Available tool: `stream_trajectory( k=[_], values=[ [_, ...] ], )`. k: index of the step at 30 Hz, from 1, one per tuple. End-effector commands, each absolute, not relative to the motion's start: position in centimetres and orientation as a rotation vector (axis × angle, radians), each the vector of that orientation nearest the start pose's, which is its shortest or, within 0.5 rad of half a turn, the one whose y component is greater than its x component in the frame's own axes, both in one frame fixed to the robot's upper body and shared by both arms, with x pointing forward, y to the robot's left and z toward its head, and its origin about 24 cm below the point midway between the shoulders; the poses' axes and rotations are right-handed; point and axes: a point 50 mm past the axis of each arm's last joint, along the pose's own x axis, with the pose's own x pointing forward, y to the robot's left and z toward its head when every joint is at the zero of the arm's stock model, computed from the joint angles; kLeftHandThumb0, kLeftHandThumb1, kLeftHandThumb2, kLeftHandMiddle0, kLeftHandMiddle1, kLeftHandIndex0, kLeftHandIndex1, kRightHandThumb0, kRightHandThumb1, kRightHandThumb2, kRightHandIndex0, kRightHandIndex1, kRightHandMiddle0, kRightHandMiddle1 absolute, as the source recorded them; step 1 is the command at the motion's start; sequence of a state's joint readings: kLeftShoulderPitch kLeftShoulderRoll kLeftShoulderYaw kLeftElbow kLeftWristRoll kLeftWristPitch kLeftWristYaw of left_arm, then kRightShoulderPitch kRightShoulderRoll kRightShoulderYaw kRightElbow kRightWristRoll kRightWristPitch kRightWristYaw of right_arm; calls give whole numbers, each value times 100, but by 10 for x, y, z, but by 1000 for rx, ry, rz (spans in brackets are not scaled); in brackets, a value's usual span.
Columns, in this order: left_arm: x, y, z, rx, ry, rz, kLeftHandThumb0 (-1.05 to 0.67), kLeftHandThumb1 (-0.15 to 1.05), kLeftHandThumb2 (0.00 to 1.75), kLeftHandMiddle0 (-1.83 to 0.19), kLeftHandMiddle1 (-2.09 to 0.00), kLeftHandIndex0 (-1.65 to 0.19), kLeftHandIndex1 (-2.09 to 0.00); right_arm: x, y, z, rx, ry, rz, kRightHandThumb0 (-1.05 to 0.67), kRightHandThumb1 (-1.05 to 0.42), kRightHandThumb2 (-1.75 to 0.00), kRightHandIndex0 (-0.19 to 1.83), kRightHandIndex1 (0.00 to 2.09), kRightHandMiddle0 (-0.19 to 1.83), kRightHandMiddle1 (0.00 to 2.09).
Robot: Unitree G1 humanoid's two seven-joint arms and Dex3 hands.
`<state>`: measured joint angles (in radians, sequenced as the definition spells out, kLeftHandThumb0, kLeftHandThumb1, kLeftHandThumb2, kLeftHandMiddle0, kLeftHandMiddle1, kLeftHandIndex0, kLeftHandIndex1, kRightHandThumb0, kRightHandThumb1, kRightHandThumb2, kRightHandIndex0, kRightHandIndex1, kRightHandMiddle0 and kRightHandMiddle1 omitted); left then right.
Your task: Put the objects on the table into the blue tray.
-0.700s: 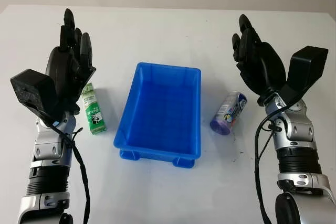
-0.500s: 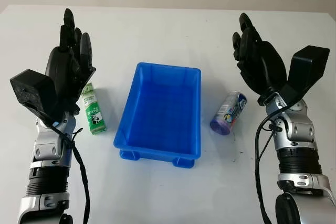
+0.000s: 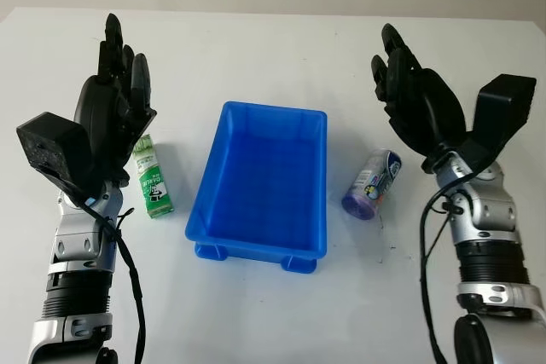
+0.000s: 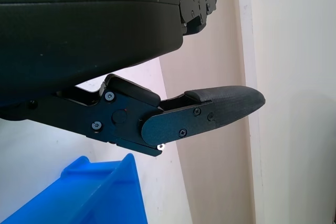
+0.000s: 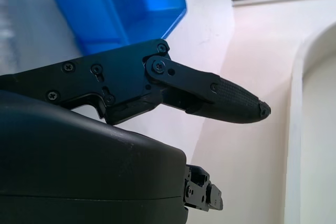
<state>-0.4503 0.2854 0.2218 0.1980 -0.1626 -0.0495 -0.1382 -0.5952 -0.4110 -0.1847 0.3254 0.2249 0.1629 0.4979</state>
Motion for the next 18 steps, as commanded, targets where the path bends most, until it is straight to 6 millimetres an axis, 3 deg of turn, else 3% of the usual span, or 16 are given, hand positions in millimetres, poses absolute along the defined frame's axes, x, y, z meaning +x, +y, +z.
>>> stream_trajectory(
  k=[1, 8, 10, 15, 18],
  values=[
    [326, 225, 156, 85, -360, 19, -76, 105, 66, 19, 0, 19, 0, 349, -230, 183, -202, -206, 376, -74, -105, -57, -19, 0, -19, 0],
    [325, 226, 157, 73, -359, 18, -76, 105, 65, 19, 0, 19, 0, 333, -248, 221, -586, -213, 492, -75, -98, -10, -8, 6, -5, 8],
    [325, 227, 158, 75, -363, 16, -76, 105, 64, 19, 0, 19, 0, 326, -252, 228, -707, -181, 507, -68, -91, -5, -4, 8, -1, 9],
    [325, 227, 160, 84, -363, 22, -77, 105, 64, 19, 0, 19, 0, 307, -255, 236, -1065, -125, 528, -73, -85, -4, 6, 10, 8, 8],
    [325, 227, 160, 83, -361, 29, -78, 105, 64, 19, 0, 19, 0, 298, -254, 237, -1166, -97, 554, -67, -81, -4, 5, 8, 8, 7]
  ],
)
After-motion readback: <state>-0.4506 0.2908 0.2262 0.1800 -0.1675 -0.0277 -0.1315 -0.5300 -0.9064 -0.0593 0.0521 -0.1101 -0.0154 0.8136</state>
